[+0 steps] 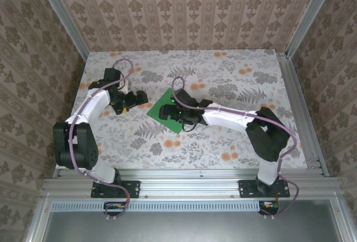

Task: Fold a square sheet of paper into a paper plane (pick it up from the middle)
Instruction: Move the square sheet of paper to the center of the table.

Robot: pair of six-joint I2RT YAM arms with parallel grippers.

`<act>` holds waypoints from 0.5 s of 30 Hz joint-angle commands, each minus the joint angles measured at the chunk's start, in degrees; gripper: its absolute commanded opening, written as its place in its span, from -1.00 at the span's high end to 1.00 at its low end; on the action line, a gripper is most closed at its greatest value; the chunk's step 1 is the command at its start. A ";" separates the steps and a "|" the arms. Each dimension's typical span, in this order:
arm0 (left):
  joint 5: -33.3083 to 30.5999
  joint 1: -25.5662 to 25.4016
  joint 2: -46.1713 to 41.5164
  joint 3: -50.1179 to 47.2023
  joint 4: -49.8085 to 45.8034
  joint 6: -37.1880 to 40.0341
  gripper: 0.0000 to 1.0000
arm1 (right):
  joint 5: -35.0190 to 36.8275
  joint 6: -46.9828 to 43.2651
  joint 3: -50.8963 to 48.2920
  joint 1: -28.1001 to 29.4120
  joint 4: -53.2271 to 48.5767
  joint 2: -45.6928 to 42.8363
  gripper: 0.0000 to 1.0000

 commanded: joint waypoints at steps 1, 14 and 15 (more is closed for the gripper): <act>2.33 0.99 -1.65 -0.66 0.20 2.99 -1.00 | 2.48 2.47 3.63 1.22 -1.73 3.64 -1.00; 3.40 1.98 -1.17 -1.13 0.50 3.77 -1.00 | 4.45 -0.51 3.09 0.63 -6.21 8.06 -1.00; 3.38 1.97 -1.25 -1.12 0.47 3.97 -1.00 | 4.65 -0.96 2.62 0.50 -6.77 7.81 -1.00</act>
